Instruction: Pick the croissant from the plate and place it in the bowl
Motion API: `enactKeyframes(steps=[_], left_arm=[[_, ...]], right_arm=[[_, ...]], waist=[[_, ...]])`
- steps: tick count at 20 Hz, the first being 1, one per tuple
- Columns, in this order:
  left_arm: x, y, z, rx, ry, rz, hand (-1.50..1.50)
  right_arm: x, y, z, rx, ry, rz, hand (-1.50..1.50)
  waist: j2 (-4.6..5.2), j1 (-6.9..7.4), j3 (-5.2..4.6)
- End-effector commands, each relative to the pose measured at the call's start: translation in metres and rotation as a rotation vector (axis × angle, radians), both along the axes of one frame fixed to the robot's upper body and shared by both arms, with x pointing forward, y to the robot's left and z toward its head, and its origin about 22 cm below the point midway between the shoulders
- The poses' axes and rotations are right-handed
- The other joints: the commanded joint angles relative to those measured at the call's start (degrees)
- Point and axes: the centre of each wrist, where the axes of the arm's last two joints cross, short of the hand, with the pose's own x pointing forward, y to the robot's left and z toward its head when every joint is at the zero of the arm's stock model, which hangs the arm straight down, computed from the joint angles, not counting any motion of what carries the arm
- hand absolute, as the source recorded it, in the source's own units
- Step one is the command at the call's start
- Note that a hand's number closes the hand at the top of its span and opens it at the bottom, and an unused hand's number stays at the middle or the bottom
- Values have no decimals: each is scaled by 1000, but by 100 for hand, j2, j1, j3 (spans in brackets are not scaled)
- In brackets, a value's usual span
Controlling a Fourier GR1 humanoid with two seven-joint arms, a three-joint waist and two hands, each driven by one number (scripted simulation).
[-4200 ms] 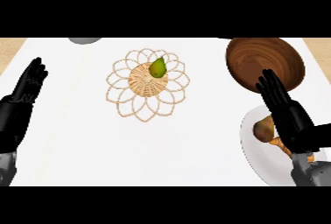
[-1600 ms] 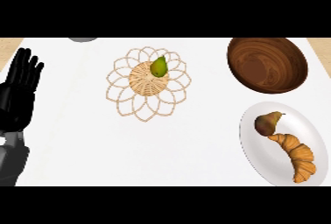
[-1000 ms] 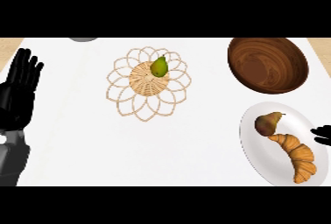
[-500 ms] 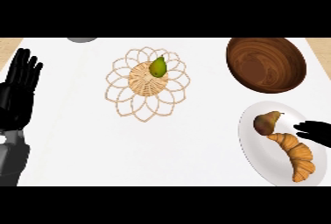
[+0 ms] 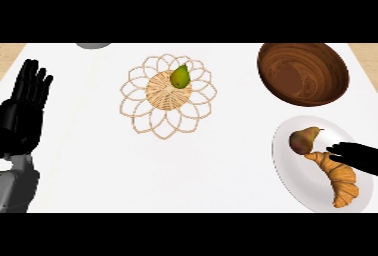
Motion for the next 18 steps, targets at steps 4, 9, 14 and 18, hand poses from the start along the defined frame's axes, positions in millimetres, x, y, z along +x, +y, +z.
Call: enactKeyframes(steps=[4,9,14,18], left_arm=[[-1,12,4,6,9,-8,0],[6,7,17,-15,-9,-4,0],[14,27,11,-3,2,12,0],[9,28,1,3,1,16,0]], right_arm=[[18,19,-13,7,51,27,-150],[11,36,-32,-19,83,0,-150],[15,39,-40,-65,87,-22,-150],[24,23,-40,55,2,17,150]], waist=[[0,5,-1],[-6,-20,-2],[0,-32,-3],[3,-18,-1]])
